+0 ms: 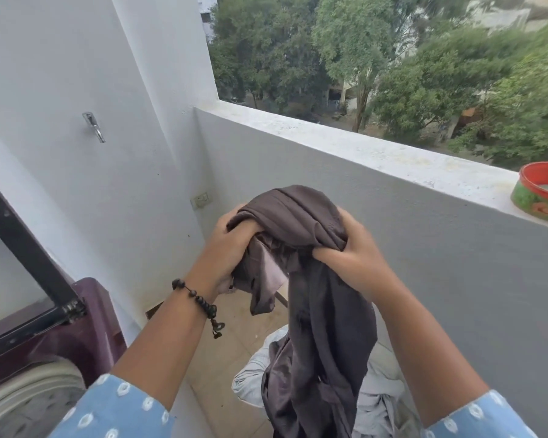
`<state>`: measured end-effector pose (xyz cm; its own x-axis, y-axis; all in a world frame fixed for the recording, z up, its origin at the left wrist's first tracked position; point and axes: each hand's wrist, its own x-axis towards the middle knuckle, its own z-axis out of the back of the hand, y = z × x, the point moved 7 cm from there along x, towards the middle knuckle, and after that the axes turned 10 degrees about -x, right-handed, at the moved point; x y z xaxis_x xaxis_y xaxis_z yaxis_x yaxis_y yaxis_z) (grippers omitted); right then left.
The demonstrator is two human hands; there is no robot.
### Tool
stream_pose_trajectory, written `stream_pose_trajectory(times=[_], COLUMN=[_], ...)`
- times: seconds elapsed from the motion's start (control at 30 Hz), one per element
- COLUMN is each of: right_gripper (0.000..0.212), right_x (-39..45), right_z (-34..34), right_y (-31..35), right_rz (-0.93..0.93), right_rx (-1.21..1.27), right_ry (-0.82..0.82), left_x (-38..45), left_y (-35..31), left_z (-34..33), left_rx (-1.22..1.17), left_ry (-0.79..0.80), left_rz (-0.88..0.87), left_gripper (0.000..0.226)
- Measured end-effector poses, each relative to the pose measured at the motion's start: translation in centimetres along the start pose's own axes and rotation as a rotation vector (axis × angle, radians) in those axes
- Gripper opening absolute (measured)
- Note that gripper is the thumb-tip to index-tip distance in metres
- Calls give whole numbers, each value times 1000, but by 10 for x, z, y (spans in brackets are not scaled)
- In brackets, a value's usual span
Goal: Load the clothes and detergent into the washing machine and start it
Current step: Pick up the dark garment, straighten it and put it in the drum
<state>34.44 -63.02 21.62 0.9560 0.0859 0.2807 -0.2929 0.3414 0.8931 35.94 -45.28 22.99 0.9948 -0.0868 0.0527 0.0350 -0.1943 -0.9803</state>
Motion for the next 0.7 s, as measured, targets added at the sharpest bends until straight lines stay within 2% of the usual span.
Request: stream_pose_trajectory(times=[0.1, 0.13, 0.2, 0.23, 0.27, 0.3, 0.37, 0.4, 0.53, 0.6, 0.7], right_gripper=[55, 68, 106, 117, 121, 123, 114, 105, 79, 58, 38], right_x=[-14, -19, -27, -30, -33, -34, -34, -32, -26, -23, -15], right_z=[-32, -44, -65, -76, -86, -95, -103, -104, -108, -107, -103], right_y=[0, -1, -6, -9, -10, -10, -7, -5, 7, 10, 11], right_rz=[-83, -112, -121, -112, -108, -114, -119, -119, -98, -91, -73], right_rx=[392, 496, 493, 441, 403, 400, 454, 483, 529, 571, 526], right_ry=[199, 251, 311, 322, 323, 311, 248, 205, 96, 53, -15], left_x=[1, 1, -1, -2, -4, -7, -14, -17, -32, -37, -40], left_y=[1, 0, -4, -4, -5, -5, -3, 0, 8, 9, 19], left_z=[7, 8, 10, 13, 16, 19, 24, 25, 35, 44, 63], left_rx=[-235, -329, -510, -584, -628, -648, -635, -620, -512, -405, -232], left_ry=[-145, -165, -194, -208, -218, -228, -217, -198, -120, -86, 10], left_rz=[18, 16, 16, 14, 3, -5, -10, -18, -22, -13, 23], left_gripper=[18, 17, 54, 67, 68, 59, 37, 34, 36, 37, 55])
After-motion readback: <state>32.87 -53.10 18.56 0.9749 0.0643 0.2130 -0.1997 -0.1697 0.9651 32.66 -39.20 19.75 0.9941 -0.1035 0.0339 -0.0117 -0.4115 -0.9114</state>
